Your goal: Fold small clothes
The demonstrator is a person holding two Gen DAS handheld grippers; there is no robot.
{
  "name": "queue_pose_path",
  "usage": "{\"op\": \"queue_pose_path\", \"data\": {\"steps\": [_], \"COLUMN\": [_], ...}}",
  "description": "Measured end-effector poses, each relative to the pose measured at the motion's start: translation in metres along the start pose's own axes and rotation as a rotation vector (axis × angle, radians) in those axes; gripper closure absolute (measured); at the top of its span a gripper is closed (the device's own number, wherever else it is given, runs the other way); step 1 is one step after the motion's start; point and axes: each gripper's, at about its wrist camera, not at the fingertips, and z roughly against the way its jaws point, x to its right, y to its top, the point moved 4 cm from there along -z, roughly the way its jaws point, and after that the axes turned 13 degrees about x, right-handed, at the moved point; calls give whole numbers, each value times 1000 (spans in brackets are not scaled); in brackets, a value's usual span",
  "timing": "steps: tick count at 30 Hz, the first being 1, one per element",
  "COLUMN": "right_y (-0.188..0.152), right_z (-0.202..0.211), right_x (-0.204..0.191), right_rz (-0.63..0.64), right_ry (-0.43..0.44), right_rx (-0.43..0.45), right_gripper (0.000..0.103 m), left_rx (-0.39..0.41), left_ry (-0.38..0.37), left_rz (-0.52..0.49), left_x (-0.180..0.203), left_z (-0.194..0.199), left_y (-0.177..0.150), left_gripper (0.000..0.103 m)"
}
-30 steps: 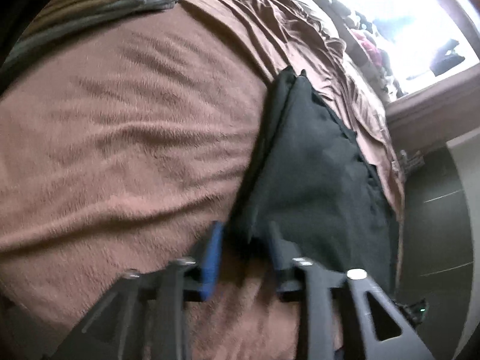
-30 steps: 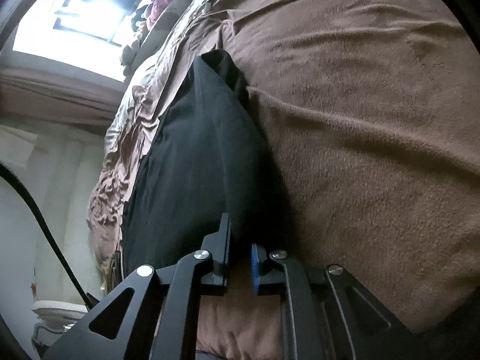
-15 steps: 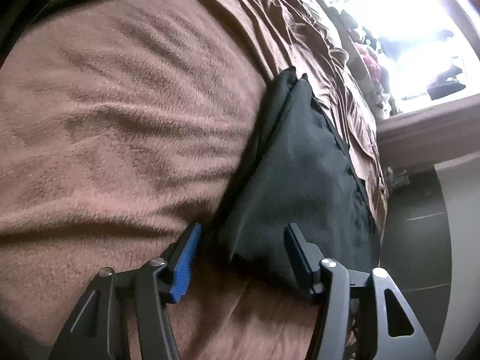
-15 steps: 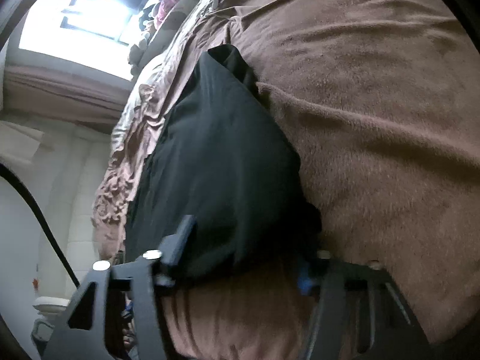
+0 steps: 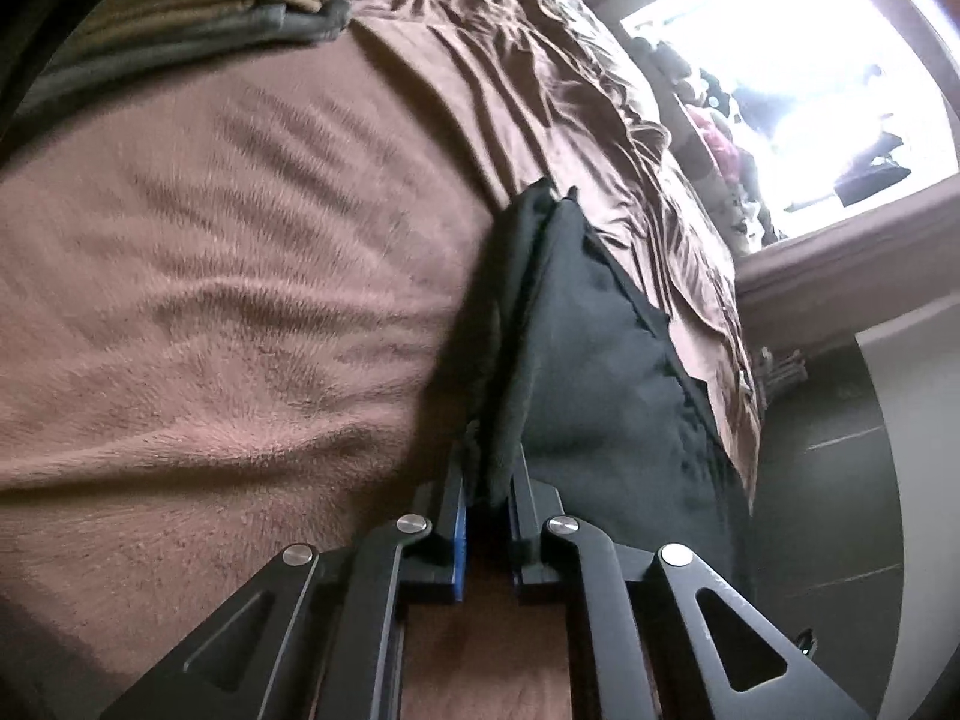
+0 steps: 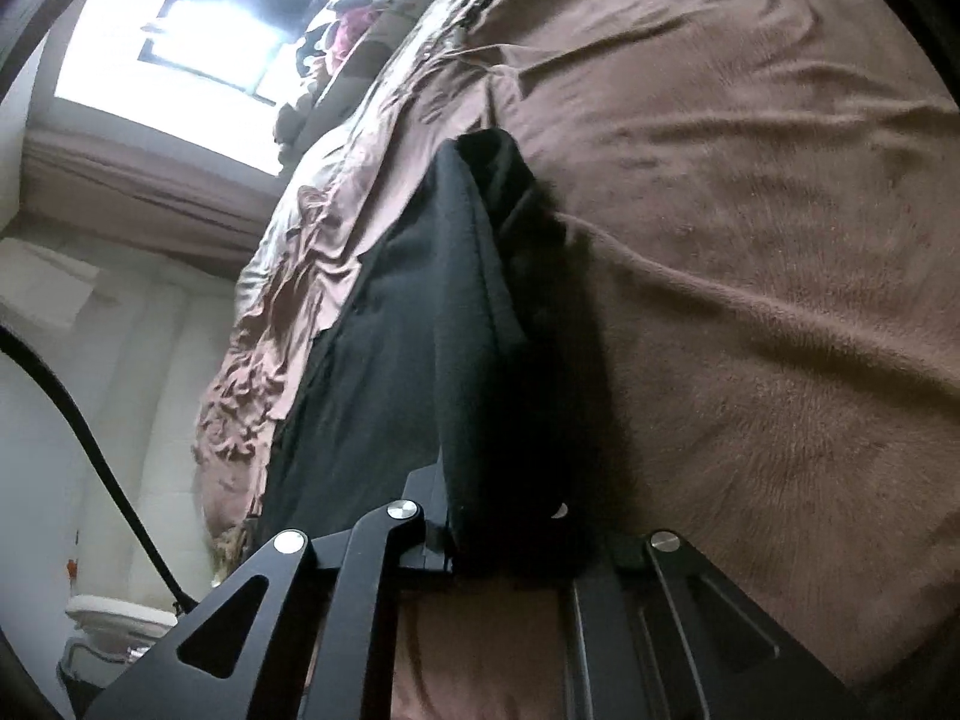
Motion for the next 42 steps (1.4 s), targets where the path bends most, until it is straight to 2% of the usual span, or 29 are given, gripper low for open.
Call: {"op": "queue_pose_path", "data": {"steps": [9,18,22,26,28,30,31,33,38,42], "right_y": [-5,-16,-18,-20,-18,-13,-11,-8,-4,-12], "right_z": [19,33,33,31,37,47,53,66,93,95], "right_x": [4,17,16,6,1,-3,-6,-14,-40,-70], "right_rz": [14,17,42,153,172,200,213,238,301,347], "right_ry": [25,-13,-38,-134,-155,-188,-203,-223,-238,-188], "right_rx": [-28,-62,-83,-106,-108,-91,-77,-46,20,11], "right_gripper": [97,97,96,91,85,78,77,71,69,69], "left_rx": [8,-13,-28,-47,-52,-50,-48,-50,-63,-53], "left_ry": [-24,-28,-27,-15,-26,-35,-44,-61,-88,-88], "left_rz": [7,32,51,87,101,105,107,111,129,130], "left_x": [-4,-27,-37,-44,-46,-47,-47,-47,-44,-41], "left_z": [29,50,45,37,37,37,38,37,31,28], "left_y": [-2,-30,-39,-42,-44,-45,-46,-48,-55,-58], "left_gripper": [94,94,93,88,80,62,59,58,58,58]}}
